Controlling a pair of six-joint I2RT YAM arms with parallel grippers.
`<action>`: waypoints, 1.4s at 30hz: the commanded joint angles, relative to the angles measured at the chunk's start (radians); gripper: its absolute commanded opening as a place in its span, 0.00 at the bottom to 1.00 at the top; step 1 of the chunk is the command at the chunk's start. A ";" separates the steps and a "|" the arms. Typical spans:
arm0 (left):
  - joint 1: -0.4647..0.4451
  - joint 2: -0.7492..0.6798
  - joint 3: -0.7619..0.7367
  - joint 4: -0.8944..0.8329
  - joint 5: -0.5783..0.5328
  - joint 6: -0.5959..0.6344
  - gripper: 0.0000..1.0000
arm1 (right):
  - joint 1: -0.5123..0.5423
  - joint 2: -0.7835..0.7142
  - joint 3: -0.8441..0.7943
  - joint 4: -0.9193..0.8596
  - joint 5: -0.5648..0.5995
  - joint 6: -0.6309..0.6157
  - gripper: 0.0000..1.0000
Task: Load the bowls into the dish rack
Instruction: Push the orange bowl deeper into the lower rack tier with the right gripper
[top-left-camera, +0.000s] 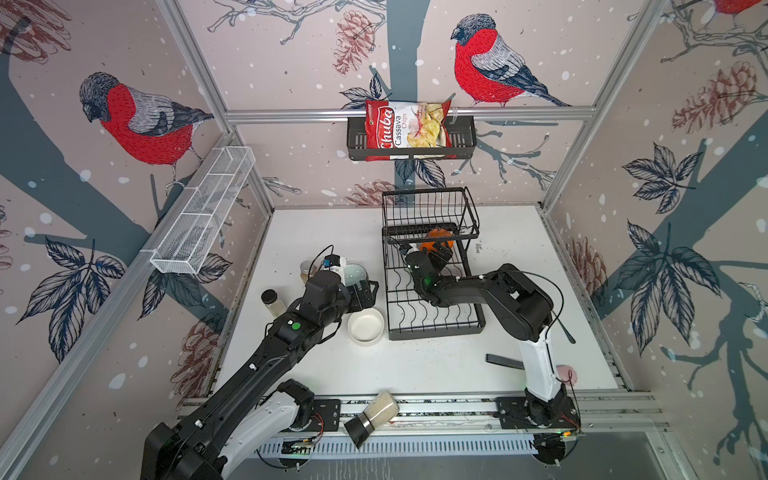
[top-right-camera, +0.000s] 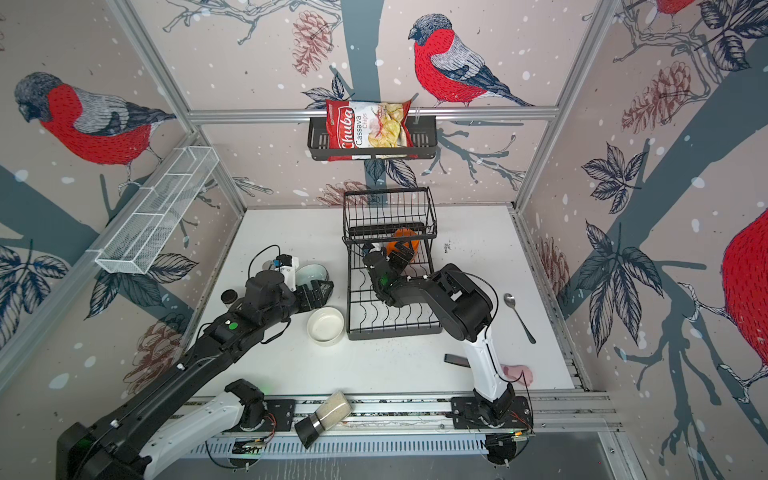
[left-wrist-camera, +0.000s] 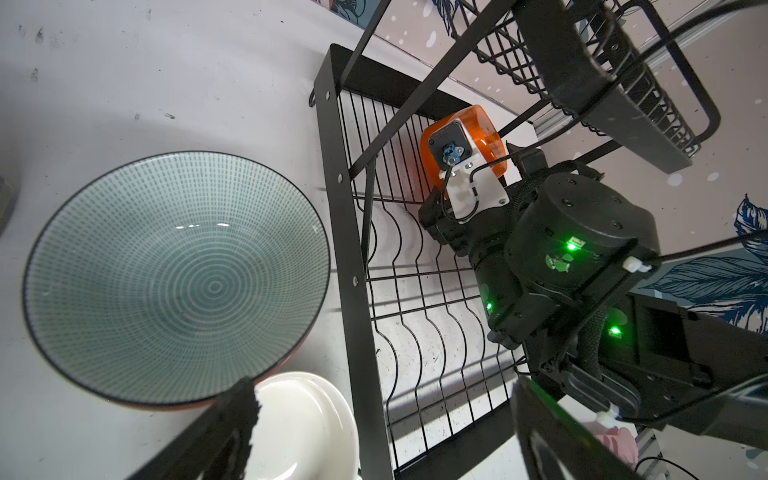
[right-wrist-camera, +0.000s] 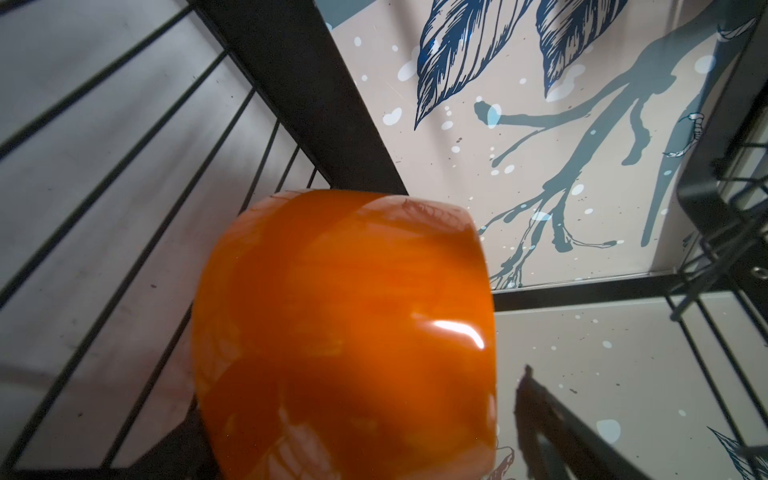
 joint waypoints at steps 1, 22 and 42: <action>0.003 -0.002 -0.004 0.007 0.004 -0.002 0.95 | 0.007 -0.017 0.006 -0.041 -0.015 0.052 1.00; 0.003 -0.015 0.000 -0.013 -0.009 -0.005 0.95 | 0.013 -0.063 0.000 -0.215 -0.103 0.241 1.00; 0.003 -0.004 0.013 -0.024 -0.014 -0.004 0.95 | -0.003 -0.088 0.021 -0.226 -0.192 0.374 1.00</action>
